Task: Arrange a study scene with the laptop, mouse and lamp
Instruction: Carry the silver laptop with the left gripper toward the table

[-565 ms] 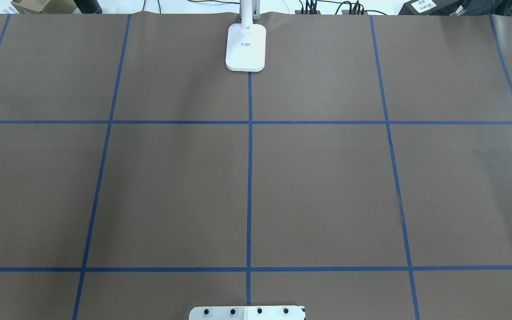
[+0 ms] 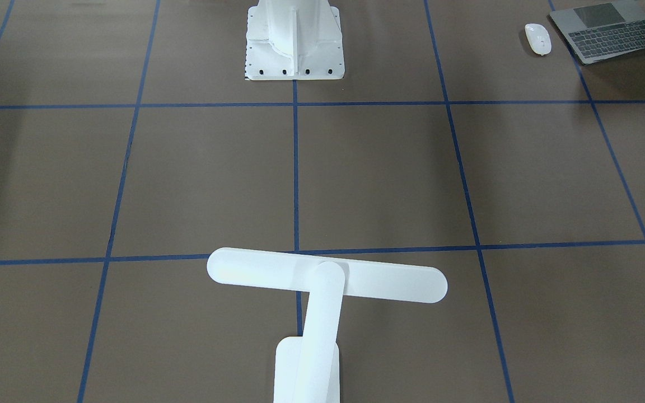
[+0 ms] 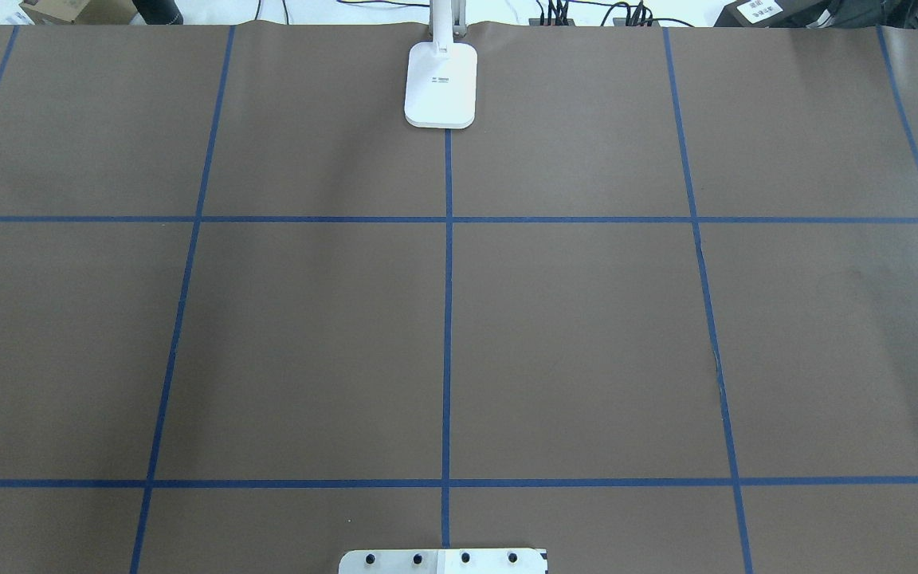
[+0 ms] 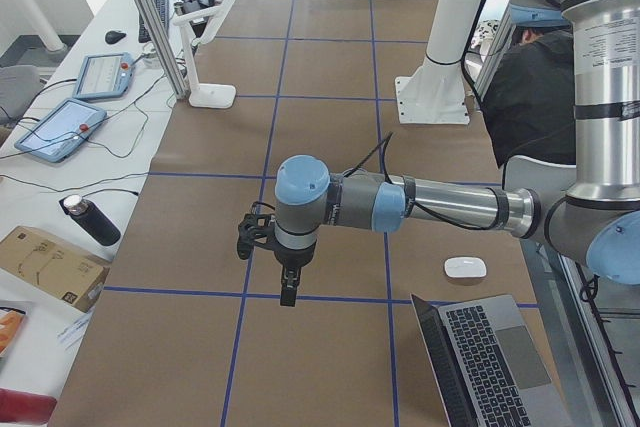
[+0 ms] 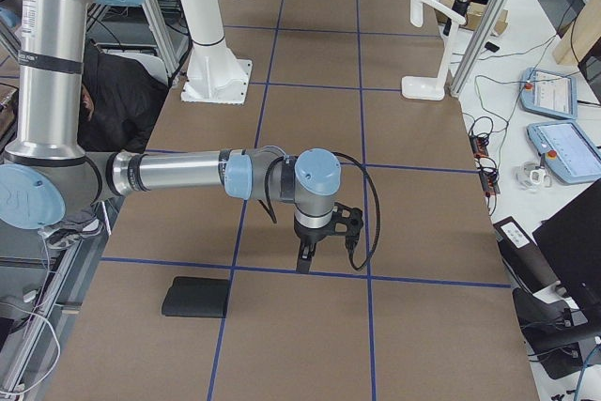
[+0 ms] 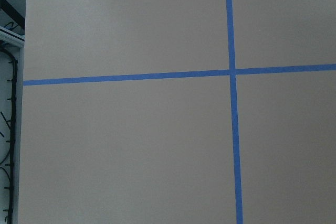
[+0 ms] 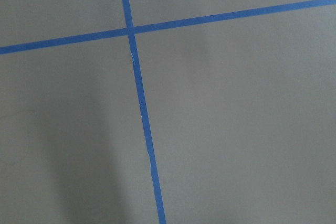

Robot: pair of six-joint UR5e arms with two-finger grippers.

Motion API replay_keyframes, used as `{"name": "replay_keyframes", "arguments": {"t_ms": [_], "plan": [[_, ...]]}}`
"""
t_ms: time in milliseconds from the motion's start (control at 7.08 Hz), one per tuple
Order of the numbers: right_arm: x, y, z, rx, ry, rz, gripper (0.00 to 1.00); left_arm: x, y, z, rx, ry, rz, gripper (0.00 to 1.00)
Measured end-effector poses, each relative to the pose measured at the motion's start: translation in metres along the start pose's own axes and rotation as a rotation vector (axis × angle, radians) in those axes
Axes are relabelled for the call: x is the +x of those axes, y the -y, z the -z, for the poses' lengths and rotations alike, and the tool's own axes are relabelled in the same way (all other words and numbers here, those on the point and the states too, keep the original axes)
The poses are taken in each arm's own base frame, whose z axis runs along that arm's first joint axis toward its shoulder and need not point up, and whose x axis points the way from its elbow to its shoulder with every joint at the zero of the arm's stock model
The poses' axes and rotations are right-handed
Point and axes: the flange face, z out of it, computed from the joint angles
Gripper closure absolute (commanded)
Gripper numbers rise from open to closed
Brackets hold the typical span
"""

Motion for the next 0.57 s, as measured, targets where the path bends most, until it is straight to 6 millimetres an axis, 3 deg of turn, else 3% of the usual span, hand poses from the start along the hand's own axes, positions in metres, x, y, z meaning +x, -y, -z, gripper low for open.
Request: {"name": "replay_keyframes", "arguments": {"t_ms": [565], "plan": [[0.0010,-0.0006,-0.0013,-0.003,0.001,-0.001,0.01,0.0002,0.0021,-0.0003,-0.005,-0.004,0.004,0.01]]}}
